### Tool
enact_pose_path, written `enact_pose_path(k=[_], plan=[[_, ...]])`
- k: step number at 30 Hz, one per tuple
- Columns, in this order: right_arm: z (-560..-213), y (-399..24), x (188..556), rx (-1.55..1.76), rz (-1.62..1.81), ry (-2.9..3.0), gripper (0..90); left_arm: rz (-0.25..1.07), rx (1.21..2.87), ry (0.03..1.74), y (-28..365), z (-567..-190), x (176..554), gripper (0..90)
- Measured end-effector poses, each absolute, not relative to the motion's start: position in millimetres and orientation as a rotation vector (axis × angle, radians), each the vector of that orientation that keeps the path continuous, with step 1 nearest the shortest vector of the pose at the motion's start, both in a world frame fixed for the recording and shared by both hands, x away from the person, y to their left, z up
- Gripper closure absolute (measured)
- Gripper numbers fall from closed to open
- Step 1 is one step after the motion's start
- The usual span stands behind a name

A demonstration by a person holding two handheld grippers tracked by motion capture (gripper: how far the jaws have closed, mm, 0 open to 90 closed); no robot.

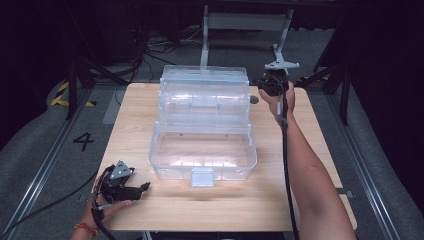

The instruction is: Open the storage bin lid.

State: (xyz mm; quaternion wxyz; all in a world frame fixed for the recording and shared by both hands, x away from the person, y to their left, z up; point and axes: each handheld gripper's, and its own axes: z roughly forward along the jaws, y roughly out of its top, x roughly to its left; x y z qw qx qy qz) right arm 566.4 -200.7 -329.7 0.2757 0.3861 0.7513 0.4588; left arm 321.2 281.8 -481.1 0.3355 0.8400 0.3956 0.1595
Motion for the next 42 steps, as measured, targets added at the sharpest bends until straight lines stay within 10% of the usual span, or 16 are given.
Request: enact_pose_path(k=[42], plan=[[-364.4,-263.1,441.5,0.817,1.049,2.205,49.4,0.413,2.186,1.045,281.1,-481.3,319.9,18.9]])
